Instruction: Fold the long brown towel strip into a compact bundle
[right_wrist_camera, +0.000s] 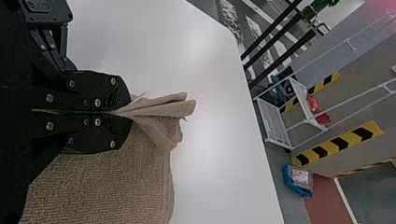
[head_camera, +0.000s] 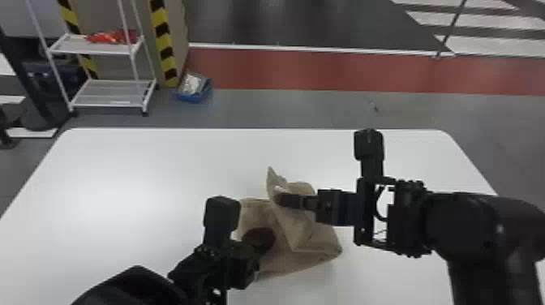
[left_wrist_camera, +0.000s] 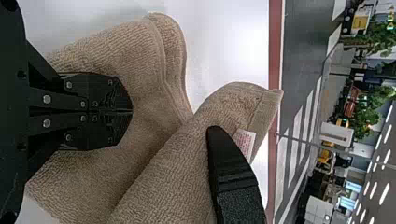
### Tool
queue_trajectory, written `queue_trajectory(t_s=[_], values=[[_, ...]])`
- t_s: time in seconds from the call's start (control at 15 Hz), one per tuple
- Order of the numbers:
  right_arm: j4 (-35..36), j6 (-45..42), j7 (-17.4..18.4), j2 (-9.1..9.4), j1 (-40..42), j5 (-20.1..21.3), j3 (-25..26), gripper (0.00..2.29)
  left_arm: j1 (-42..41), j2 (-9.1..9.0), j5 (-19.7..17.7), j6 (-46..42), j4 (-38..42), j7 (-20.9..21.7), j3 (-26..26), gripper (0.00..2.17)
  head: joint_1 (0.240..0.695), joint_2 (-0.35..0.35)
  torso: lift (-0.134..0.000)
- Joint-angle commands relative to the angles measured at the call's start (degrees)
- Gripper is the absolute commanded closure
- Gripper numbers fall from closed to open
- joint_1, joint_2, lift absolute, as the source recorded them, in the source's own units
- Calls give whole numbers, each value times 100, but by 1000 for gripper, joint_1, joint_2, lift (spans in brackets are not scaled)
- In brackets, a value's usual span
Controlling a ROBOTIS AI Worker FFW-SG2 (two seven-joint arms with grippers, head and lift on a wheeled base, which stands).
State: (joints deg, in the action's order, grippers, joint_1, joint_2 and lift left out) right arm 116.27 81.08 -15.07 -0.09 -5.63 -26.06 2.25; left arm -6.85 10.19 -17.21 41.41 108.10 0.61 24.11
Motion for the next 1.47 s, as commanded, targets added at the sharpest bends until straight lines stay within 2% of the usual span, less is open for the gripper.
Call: queue_trajectory(t_s=[0.0,0.07,0.13,0.27,0.4,0.73,0.93,1.13,1.27,1.33,1.4], values=[[-34,-26,22,14,0,49,-67,1403,-1,1,-1,-14,1,0,-3,1916,695,-71,-125],[-43,-26,48,14,18,49,-84,1399,-1,1,-1,-14,1,0,-3,1916,695,-70,-125],[-43,-26,75,14,35,49,-102,1258,-1,1,-1,-14,1,0,-3,1916,695,-69,-125],[-43,-26,92,14,62,40,-120,333,-1,1,-1,-14,1,0,6,1916,695,-67,-125],[-43,-9,92,14,114,-30,-137,83,-18,1,-1,-14,9,0,-3,1916,695,-67,-125],[361,62,75,14,352,-444,56,76,-45,1,-1,-14,27,0,-20,1916,695,-55,-125],[704,79,22,14,589,-707,513,76,-62,1,7,-14,80,0,-29,1916,695,-58,-125],[1020,62,-286,14,879,-698,1032,93,-106,9,7,-14,150,-9,-56,1912,695,-88,-125],[1205,62,-585,14,1090,-707,1445,299,-150,18,7,-102,264,-9,-100,1912,695,-108,-125],[1293,97,-813,14,1213,-742,1665,768,-150,18,7,-84,335,0,-144,1912,695,-132,-125],[1363,290,-936,-18,1336,-874,1902,1868,-150,27,7,-84,361,18,-170,1912,695,-144,-125]])
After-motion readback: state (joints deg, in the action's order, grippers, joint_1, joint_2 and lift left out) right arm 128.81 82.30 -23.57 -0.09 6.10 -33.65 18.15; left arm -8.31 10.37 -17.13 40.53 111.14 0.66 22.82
